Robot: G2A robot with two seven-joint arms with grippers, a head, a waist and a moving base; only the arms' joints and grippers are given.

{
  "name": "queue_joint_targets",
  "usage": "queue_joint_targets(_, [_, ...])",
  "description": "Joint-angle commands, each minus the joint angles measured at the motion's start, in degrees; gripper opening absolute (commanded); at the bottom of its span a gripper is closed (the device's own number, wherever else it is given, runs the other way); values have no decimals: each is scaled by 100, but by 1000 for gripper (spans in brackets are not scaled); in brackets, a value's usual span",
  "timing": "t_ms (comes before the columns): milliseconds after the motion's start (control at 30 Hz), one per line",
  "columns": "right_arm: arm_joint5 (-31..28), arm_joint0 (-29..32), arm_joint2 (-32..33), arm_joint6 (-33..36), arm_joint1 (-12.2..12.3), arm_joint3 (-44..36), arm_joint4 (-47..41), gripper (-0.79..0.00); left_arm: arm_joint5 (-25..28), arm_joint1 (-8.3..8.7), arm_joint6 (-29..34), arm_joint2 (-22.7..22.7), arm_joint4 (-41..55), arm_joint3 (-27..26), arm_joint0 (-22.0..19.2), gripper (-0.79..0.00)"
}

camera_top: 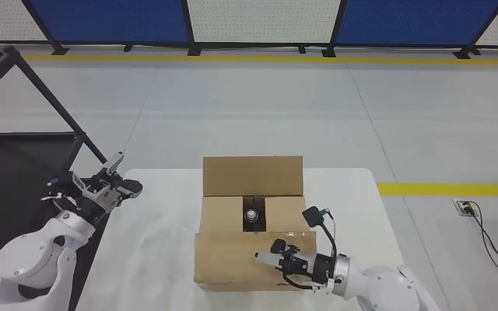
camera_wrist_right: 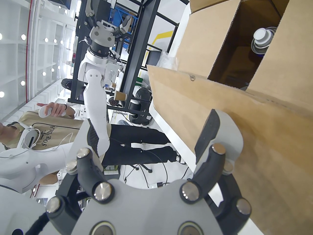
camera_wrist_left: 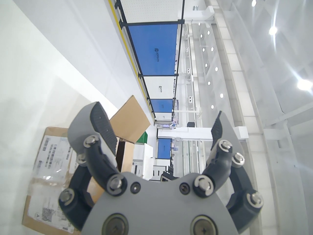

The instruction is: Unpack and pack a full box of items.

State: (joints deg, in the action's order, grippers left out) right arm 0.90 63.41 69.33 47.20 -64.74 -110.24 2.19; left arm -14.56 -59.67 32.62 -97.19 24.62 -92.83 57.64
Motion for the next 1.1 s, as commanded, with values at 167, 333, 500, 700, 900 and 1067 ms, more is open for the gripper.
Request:
queue_joint_targets(167, [48,218,166,129,52,-229,49,0,209,66,1192,654,-672,924,-972,0])
queue_joint_targets(333, [76,231,197,130,60,-254,103,0,209,66,1192,654,-672,924,-972,0])
queue_joint_targets(500, [76,231,197,130,60,-254,103,0,209,66,1192,654,-672,924,-972,0])
queue_joint_targets(700, [76,231,197,130,60,-254,103,0,158,62,1170,659,-630,989,-952,0])
queue_joint_targets(900, [96,331,157,-50,57,-319,123,0,95,30,1314,1185,-863,1978,-1754,0])
queue_joint_targets(1067, [190,396,133,-192,56,-391,121,0,701,-68,1725,1853,-1142,3158,-2691,0])
